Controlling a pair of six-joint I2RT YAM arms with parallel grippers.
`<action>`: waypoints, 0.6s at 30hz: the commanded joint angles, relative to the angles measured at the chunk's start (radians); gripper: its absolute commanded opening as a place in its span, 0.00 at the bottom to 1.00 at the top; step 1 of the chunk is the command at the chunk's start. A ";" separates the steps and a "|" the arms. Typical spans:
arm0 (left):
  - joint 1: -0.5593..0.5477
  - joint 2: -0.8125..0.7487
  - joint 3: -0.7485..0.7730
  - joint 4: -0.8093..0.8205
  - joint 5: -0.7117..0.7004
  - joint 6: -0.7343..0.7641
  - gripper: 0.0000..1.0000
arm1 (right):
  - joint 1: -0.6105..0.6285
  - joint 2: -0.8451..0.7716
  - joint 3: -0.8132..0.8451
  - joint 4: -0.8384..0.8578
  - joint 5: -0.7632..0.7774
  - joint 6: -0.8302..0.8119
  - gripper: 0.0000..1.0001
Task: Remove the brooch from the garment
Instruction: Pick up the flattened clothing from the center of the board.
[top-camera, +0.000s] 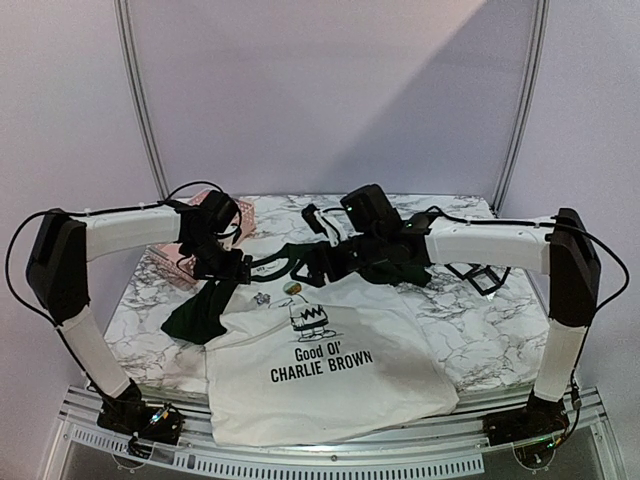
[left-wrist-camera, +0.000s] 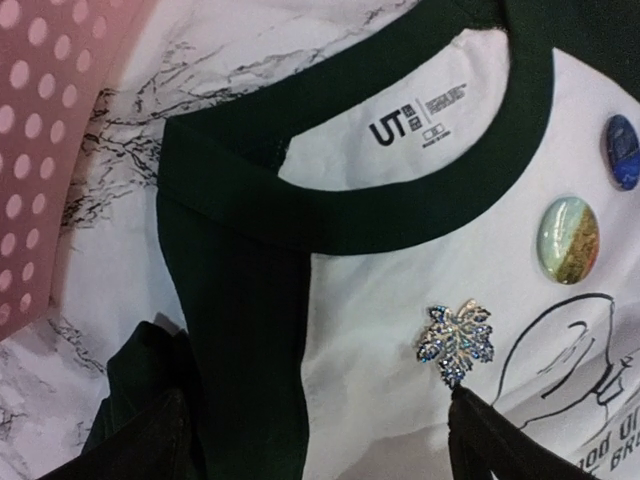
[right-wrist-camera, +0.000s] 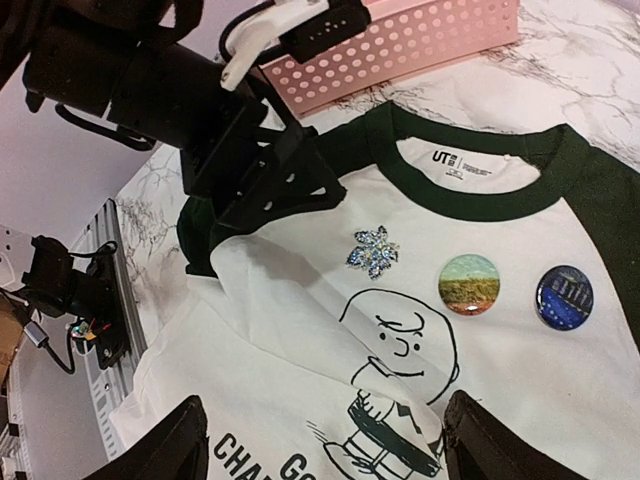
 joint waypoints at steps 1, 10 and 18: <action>-0.008 0.036 0.013 0.022 0.012 0.024 0.88 | 0.030 0.057 -0.004 0.067 -0.022 0.003 0.81; -0.010 0.136 0.022 0.029 0.006 0.047 0.68 | 0.048 0.120 -0.003 0.062 -0.014 -0.016 0.78; -0.012 0.171 0.016 0.035 0.002 0.046 0.49 | 0.047 0.093 -0.075 0.126 -0.026 0.029 0.76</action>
